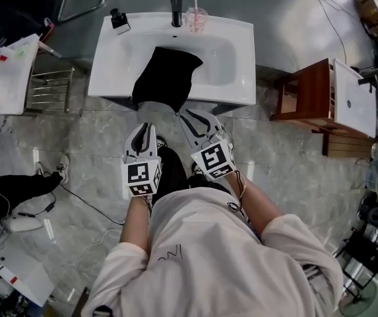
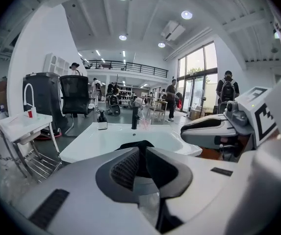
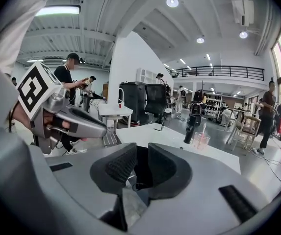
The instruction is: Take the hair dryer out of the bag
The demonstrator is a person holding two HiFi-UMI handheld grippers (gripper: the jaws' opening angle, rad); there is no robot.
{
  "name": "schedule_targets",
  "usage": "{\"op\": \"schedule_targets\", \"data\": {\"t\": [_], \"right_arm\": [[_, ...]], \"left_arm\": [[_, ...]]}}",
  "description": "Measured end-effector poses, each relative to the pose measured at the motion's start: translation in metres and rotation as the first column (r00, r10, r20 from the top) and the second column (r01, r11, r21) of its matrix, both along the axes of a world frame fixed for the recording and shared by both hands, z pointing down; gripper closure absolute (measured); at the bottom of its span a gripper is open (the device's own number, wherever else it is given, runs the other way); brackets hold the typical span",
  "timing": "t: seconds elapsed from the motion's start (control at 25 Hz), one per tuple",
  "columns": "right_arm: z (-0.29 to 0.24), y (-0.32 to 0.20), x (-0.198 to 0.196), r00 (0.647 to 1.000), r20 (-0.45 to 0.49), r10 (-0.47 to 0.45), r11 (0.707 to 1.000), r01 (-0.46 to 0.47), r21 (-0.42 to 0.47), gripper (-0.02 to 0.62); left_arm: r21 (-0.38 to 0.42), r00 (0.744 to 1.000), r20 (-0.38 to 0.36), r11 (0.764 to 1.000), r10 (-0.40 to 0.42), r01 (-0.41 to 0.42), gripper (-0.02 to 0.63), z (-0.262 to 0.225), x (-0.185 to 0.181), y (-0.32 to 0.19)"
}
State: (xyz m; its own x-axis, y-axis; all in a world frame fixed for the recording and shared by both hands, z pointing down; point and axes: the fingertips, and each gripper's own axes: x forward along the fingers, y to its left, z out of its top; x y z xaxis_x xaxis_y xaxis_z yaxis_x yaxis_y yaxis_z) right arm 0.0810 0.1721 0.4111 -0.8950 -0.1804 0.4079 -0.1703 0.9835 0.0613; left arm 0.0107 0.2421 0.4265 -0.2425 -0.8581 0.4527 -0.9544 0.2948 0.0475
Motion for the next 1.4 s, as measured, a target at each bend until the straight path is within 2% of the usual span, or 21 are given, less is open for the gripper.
{"op": "schedule_targets", "data": {"t": [0.24, 0.4, 0.52, 0.64, 0.8, 0.92, 1.08, 1.24, 1.32, 1.4], "right_arm": [[0.03, 0.011, -0.027, 0.999, -0.033, -0.025, 0.999, 0.023, -0.043, 0.54], [0.045, 0.014, -0.034, 0.998, -0.07, -0.008, 0.997, 0.002, -0.076, 0.54], [0.057, 0.015, -0.037, 0.995, -0.101, 0.005, 0.995, -0.015, -0.095, 0.54], [0.068, 0.013, -0.039, 0.991, -0.13, 0.019, 0.994, -0.032, -0.101, 0.54], [0.083, 0.012, -0.043, 0.987, -0.148, 0.055, 0.988, -0.075, -0.133, 0.54], [0.092, 0.012, -0.05, 0.984, -0.156, 0.087, 0.98, -0.113, -0.164, 0.54], [0.103, 0.015, -0.061, 0.978, -0.17, 0.118, 0.97, -0.15, -0.189, 0.54], [0.107, 0.018, -0.072, 0.973, -0.17, 0.155, 0.96, -0.189, -0.205, 0.54], [0.107, 0.018, -0.078, 0.971, -0.164, 0.172, 0.954, -0.206, -0.218, 0.54], [0.108, 0.017, -0.081, 0.968, -0.164, 0.189, 0.947, -0.224, -0.23, 0.54]], "left_arm": [[-0.133, 0.997, 0.033, 0.989, 0.069, -0.064, 0.546, 0.051, -0.031, -0.011], [-0.219, 0.988, 0.063, 0.968, 0.138, -0.121, 0.541, 0.082, -0.05, -0.026], [-0.276, 0.972, 0.105, 0.945, 0.212, -0.176, 0.534, 0.095, -0.059, -0.037], [-0.345, 0.932, 0.165, 0.904, 0.323, -0.252, 0.515, 0.104, -0.067, -0.049], [-0.462, 0.833, 0.249, 0.816, 0.495, -0.347, 0.481, 0.12, -0.073, -0.063], [-0.515, 0.768, 0.25, 0.753, 0.59, -0.41, 0.463, 0.133, -0.076, -0.074], [-0.524, 0.733, 0.22, 0.712, 0.643, -0.467, 0.473, 0.14, -0.087, -0.092], [-0.523, 0.684, 0.23, 0.68, 0.693, -0.513, 0.523, 0.135, -0.089, -0.111], [-0.514, 0.671, 0.22, 0.669, 0.708, -0.537, 0.545, 0.132, -0.088, -0.12], [-0.498, 0.669, 0.186, 0.656, 0.719, -0.567, 0.552, 0.13, -0.084, -0.127]]}}
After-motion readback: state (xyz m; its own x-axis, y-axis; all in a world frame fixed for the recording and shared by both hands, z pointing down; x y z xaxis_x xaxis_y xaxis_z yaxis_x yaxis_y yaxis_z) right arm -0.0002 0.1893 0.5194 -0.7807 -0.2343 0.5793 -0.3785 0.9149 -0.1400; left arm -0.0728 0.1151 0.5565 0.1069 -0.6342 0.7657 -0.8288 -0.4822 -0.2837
